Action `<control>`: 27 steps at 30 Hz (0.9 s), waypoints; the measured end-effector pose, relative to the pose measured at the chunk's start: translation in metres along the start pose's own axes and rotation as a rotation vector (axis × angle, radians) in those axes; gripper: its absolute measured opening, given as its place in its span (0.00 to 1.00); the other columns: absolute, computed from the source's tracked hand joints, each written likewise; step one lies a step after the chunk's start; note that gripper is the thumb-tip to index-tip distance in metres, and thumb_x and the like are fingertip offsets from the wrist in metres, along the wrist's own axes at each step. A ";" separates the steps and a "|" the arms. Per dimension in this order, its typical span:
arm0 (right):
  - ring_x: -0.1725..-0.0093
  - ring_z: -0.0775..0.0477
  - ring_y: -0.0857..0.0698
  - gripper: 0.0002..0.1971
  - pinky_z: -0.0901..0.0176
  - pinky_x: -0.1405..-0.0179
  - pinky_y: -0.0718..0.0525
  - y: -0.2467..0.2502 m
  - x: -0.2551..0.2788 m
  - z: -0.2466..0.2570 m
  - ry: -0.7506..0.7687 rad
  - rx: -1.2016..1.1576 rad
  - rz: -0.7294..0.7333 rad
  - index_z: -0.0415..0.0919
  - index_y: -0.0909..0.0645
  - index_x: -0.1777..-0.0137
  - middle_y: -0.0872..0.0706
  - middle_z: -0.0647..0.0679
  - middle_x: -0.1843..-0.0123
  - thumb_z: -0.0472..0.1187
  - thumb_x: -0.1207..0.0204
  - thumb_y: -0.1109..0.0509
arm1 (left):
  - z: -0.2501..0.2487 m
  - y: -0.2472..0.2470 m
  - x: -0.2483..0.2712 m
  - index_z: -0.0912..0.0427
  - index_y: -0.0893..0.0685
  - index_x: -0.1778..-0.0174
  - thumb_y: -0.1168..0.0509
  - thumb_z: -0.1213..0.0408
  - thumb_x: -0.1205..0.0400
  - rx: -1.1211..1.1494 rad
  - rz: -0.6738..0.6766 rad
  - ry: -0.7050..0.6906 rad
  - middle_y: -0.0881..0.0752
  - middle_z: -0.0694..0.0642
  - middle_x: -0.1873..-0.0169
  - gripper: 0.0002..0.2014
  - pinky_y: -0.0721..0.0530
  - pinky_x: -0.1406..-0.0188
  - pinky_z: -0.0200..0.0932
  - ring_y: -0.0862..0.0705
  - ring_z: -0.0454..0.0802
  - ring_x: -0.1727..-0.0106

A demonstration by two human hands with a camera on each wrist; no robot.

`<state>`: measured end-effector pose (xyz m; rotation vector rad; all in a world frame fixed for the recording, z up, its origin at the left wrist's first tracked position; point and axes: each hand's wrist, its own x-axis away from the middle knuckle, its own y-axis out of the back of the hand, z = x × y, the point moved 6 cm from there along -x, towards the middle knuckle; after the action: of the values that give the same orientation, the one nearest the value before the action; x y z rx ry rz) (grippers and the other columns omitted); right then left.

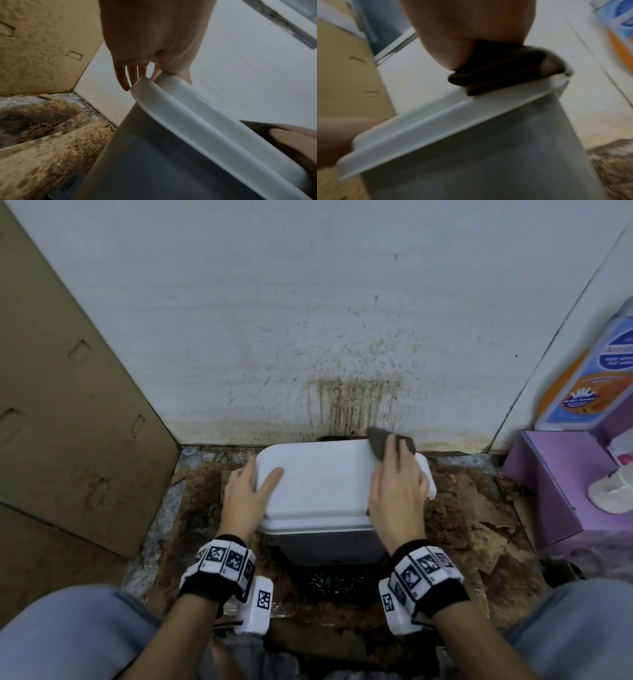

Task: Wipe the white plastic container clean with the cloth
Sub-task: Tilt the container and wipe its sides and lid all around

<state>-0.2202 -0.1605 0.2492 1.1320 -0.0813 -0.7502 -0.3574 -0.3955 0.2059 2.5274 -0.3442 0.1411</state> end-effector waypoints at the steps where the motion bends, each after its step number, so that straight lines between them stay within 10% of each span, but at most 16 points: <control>1: 0.16 0.34 0.35 0.26 0.37 0.24 0.33 -0.010 0.004 0.008 0.030 0.117 0.058 0.36 0.39 0.14 0.37 0.33 0.13 0.43 0.10 0.47 | 0.000 -0.001 0.001 0.50 0.42 0.09 0.38 0.35 0.15 -0.024 -0.014 -0.009 0.37 0.54 0.13 0.42 0.34 0.15 0.62 0.37 0.57 0.13; 6: 0.14 0.33 0.37 0.30 0.37 0.18 0.36 -0.032 0.016 0.047 0.063 0.228 0.128 0.32 0.38 0.15 0.38 0.31 0.13 0.50 0.11 0.54 | 0.000 -0.009 0.010 0.50 0.53 0.07 0.50 0.40 0.09 0.022 -0.014 -0.054 0.48 0.52 0.08 0.36 0.43 0.11 0.61 0.45 0.54 0.09; 14: 0.12 0.34 0.43 0.34 0.40 0.12 0.46 -0.064 0.028 0.105 0.321 0.104 0.303 0.32 0.42 0.13 0.43 0.30 0.12 0.51 0.14 0.60 | 0.005 -0.008 0.005 0.53 0.38 0.11 0.52 0.50 0.05 -0.054 -0.085 -0.123 0.35 0.54 0.12 0.26 0.42 0.12 0.58 0.40 0.54 0.12; 19: 0.15 0.36 0.34 0.30 0.41 0.17 0.34 -0.053 0.025 0.081 0.397 0.175 0.271 0.36 0.38 0.14 0.36 0.35 0.13 0.51 0.11 0.55 | 0.006 -0.006 0.003 0.51 0.37 0.11 0.50 0.48 0.06 -0.056 -0.124 -0.136 0.34 0.55 0.13 0.26 0.39 0.13 0.64 0.37 0.55 0.12; 27: 0.13 0.40 0.39 0.31 0.42 0.13 0.45 -0.013 0.000 -0.009 0.126 0.239 0.123 0.39 0.38 0.13 0.38 0.38 0.12 0.52 0.12 0.55 | 0.005 -0.003 0.004 0.48 0.36 0.11 0.51 0.45 0.07 -0.111 -0.089 -0.107 0.34 0.53 0.13 0.27 0.40 0.13 0.64 0.39 0.55 0.12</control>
<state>-0.2224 -0.1564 0.2343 1.3862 -0.1361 -0.5684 -0.3529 -0.3963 0.2006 2.4404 -0.2735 -0.0465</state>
